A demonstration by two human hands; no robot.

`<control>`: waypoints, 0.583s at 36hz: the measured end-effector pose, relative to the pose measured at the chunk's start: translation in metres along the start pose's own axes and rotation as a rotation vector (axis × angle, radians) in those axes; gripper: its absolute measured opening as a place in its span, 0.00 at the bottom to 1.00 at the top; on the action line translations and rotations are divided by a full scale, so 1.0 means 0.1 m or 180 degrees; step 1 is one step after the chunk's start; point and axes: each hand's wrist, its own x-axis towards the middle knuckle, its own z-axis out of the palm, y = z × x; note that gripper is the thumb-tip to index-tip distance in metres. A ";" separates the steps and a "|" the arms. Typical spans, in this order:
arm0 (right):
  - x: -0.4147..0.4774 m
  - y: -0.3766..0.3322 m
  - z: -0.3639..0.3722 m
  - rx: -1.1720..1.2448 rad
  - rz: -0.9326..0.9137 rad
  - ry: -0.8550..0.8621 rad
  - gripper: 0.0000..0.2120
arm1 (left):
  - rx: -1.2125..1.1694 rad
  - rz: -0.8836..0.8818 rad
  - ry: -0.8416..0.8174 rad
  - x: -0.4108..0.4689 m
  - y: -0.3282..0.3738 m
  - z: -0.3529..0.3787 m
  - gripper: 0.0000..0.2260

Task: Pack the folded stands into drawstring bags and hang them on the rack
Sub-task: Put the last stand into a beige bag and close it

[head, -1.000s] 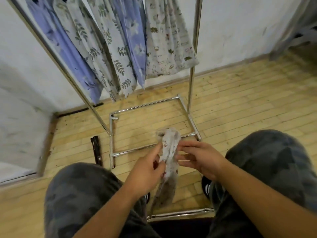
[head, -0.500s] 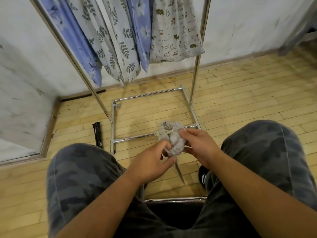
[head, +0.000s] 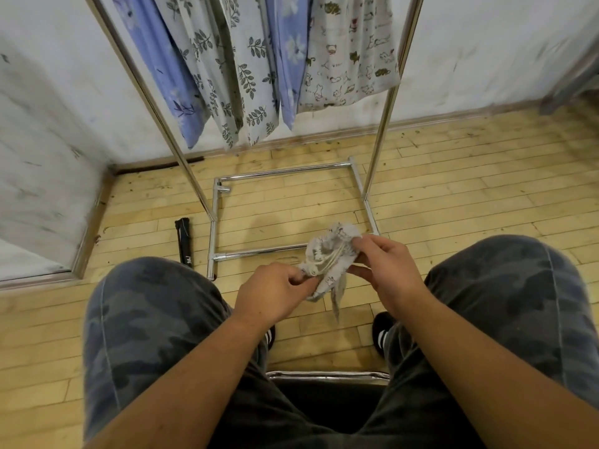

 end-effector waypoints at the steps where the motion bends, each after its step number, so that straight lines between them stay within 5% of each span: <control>1: 0.00 -0.01 0.00 0.0033 0.0025 -0.0007 0.10 | -0.0031 0.0032 0.0008 0.01 -0.02 0.02 0.19; 4: 0.00 -0.01 0.00 0.0026 0.0061 -0.0022 0.09 | -0.0229 0.0083 -0.0107 0.01 -0.07 0.04 0.04; 8: 0.00 0.01 0.01 -0.0031 0.0087 -0.0005 0.10 | -0.0150 0.0240 -0.0179 -0.01 0.00 -0.01 0.22; 21: 0.08 0.04 -0.09 -0.0688 0.0117 0.0900 0.09 | -0.0303 -0.0237 0.0079 0.04 0.01 -0.04 0.37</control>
